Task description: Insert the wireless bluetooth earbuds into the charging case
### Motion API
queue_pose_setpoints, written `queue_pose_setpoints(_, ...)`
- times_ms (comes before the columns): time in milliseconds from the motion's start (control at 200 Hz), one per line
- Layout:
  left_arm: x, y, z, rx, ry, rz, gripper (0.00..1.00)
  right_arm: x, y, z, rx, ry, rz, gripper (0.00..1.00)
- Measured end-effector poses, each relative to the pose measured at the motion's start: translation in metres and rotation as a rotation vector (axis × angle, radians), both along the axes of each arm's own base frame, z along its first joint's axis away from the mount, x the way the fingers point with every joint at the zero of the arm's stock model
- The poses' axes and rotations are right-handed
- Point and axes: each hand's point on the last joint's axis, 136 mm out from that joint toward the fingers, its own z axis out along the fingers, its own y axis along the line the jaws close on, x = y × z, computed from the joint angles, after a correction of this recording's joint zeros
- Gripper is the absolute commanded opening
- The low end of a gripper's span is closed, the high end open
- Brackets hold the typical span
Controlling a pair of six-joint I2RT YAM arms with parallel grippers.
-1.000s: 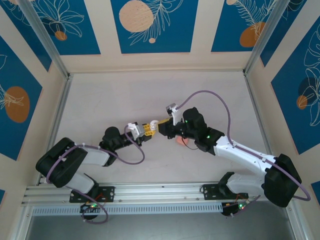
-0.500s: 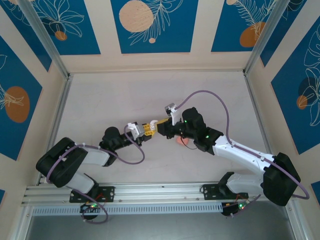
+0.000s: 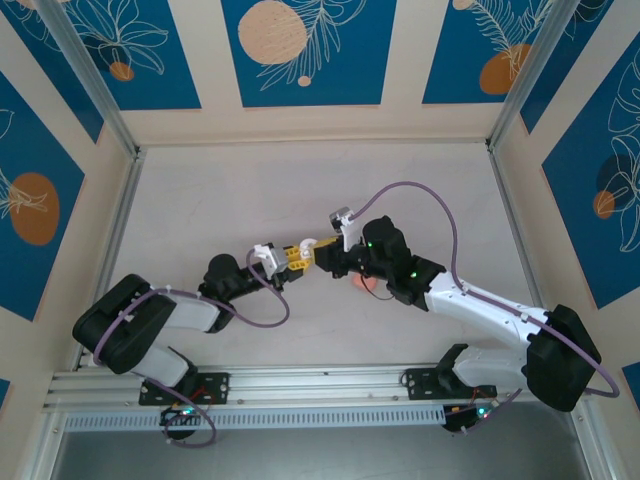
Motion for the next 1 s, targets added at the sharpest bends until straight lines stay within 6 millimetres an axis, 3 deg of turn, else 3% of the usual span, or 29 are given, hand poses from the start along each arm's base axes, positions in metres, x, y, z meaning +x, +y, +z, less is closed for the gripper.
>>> queue_pose_setpoints(605, 0.0, 0.0, 0.0, -0.002, 0.0, -0.001, 0.14, -0.007, 0.002, -0.003, 0.005, -0.017, 0.043, 0.28)
queue_pose_setpoints(1000, 0.0, 0.001, 0.002, -0.008, -0.009, 0.006, 0.14, -0.013, 0.006, 0.002, 0.041, -0.001, 0.086, 0.53)
